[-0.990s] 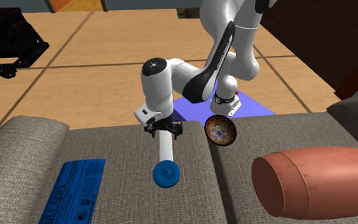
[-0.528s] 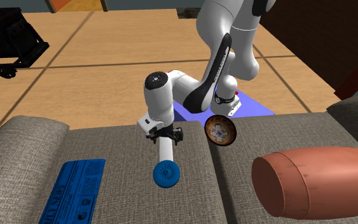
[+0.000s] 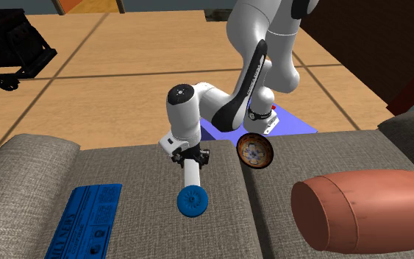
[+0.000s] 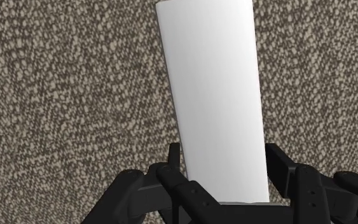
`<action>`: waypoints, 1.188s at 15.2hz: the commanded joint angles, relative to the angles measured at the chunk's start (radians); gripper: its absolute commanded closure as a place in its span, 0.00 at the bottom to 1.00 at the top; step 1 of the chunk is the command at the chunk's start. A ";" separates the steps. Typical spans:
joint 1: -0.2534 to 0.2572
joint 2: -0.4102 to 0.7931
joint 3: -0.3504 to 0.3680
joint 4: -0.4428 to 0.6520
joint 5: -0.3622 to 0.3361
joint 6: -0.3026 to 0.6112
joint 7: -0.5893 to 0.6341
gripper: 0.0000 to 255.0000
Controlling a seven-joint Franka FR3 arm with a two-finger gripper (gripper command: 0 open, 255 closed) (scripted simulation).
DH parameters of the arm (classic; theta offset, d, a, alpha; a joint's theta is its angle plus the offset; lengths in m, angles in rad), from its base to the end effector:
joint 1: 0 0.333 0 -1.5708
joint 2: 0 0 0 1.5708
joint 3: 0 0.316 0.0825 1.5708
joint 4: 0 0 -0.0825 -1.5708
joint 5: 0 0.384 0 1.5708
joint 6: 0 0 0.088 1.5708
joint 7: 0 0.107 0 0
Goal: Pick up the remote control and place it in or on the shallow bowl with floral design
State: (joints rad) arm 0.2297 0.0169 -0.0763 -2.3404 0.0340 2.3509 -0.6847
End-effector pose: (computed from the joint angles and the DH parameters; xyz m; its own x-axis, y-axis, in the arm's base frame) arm 0.4988 0.0776 0.3265 0.6866 0.7270 0.0093 0.7270 -0.6863 -0.0218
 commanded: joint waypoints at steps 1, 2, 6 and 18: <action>0.000 0.001 0.000 0.000 0.000 0.000 0.000 1.00; 0.000 0.001 0.000 -0.001 0.000 0.001 0.000 1.00; 0.000 0.002 0.000 0.001 0.000 0.001 0.000 1.00; -0.001 -0.074 0.000 0.048 -0.011 -0.122 0.010 1.00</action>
State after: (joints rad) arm 0.2292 -0.0479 -0.0765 -2.2985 0.0244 2.2439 -0.6762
